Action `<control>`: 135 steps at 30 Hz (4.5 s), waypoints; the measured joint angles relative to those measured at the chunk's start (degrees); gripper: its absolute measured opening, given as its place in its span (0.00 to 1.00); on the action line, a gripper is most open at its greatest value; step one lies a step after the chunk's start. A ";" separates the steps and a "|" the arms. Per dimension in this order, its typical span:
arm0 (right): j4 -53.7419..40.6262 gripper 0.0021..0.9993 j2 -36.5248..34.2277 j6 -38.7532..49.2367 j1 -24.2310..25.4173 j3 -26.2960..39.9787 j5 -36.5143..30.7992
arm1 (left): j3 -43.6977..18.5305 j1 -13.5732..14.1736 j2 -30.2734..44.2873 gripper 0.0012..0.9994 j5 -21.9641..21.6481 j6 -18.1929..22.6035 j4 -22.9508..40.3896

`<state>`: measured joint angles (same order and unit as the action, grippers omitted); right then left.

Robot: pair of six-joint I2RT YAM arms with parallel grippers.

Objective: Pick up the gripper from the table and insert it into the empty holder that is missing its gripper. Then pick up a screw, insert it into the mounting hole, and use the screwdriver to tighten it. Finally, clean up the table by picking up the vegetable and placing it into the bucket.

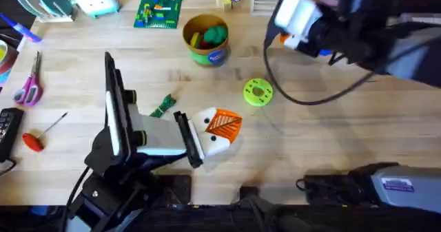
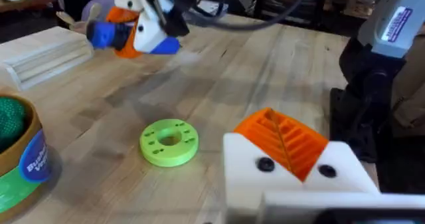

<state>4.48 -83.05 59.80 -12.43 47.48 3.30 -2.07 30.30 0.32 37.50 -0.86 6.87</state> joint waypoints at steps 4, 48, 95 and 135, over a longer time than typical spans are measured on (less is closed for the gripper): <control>-0.20 0.02 -7.70 10.09 -1.61 -0.02 -4.69 | 0.00 0.00 0.00 0.00 0.00 0.00 0.00; -25.53 0.99 18.07 -35.82 -8.35 1.79 -7.96 | 0.00 0.00 -0.01 0.00 0.00 0.00 0.00; -35.42 0.99 41.60 -48.93 -8.41 1.79 19.90 | -0.85 0.00 0.00 0.99 -4.72 -2.91 0.54; -31.70 0.99 41.57 -48.93 -8.41 1.79 19.42 | -56.24 -15.87 63.11 0.99 -48.62 9.97 65.68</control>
<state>-27.22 -41.47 10.87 -20.84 49.28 22.72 -58.31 14.44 63.42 -11.12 9.11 72.56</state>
